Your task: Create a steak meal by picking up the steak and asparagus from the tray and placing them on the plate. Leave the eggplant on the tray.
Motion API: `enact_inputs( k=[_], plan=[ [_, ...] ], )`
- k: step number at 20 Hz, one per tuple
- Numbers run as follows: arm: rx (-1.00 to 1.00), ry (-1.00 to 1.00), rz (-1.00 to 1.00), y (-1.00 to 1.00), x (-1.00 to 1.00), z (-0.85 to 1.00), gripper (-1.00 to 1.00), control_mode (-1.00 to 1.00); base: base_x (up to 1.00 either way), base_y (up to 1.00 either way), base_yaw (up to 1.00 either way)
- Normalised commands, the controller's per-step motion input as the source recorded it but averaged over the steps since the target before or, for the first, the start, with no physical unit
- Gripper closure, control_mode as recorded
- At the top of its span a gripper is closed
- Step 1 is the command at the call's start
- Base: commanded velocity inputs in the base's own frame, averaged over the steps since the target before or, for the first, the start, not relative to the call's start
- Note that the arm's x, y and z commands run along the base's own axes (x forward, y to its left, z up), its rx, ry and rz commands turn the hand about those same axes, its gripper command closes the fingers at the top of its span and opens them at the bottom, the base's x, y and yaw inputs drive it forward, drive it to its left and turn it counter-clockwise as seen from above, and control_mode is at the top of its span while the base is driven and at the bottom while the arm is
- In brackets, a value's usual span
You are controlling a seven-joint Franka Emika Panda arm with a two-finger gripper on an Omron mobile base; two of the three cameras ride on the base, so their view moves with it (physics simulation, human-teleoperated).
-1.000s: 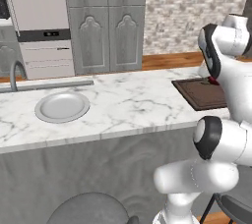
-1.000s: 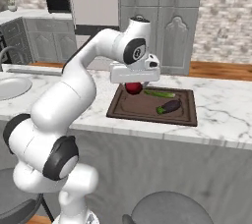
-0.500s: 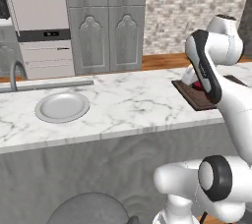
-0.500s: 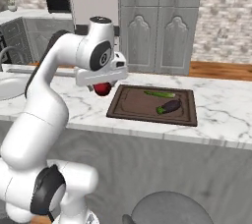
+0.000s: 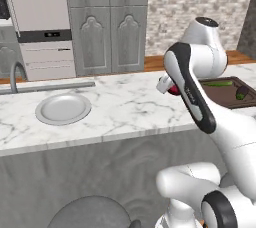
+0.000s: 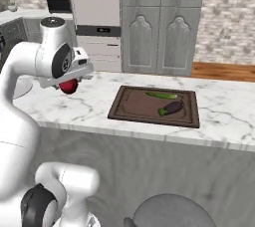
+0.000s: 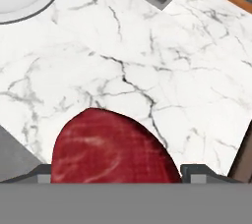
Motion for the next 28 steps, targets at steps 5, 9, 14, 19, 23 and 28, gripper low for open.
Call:
enact_inputs(
  k=[5,9,14,19,23,28],
  plan=[
    [0.00,0.00,0.06,1.00,-0.06,0.25,1.00,-1.00,0.00,0.00,0.00],
    [0.00,0.00,0.06,1.00,0.00,0.07,1.00,-1.00,0.00,0.00,0.00],
    [0.00,0.00,0.06,0.98,0.00,0.00,1.00,-1.00,0.00,0.00,0.00],
    [-0.03,0.05,0.07,0.87,0.12,-0.13,1.00,-1.00,0.00,0.00,0.00],
    [-0.04,0.09,0.05,0.76,0.26,-0.21,1.00,-1.00,0.00,0.00,0.00],
    [-0.03,0.05,0.05,0.54,0.28,-0.31,1.00,-1.00,0.00,0.00,0.00]
  ],
)
